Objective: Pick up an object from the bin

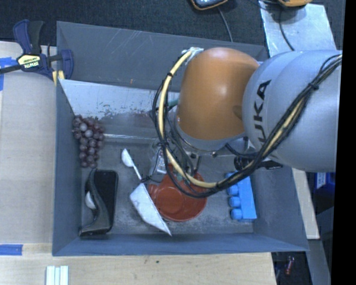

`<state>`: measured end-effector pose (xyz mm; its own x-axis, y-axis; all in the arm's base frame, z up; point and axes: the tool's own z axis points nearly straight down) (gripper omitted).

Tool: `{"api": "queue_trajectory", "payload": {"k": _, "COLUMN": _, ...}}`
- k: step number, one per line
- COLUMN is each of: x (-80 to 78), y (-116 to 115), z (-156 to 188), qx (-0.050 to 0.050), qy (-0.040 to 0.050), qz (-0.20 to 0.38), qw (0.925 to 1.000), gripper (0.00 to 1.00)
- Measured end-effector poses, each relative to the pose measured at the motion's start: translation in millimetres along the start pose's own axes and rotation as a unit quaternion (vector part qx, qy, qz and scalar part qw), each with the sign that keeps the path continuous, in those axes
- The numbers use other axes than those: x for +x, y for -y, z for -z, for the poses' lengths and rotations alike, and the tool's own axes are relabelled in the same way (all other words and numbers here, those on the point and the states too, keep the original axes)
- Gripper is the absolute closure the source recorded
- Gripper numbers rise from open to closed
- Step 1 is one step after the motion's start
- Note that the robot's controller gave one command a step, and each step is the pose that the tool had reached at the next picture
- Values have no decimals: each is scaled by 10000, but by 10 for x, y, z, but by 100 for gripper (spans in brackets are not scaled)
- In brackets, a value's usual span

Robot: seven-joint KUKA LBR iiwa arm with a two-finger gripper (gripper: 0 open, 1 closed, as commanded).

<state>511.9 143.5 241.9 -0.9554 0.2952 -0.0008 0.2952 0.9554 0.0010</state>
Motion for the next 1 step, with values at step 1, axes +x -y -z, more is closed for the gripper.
{"api": "queue_trajectory", "payload": {"k": 1, "x": -1, "y": 0, "z": 1, "qx": 0, "qy": 1, "qz": 3, "qw": 10000, "gripper": 100}}
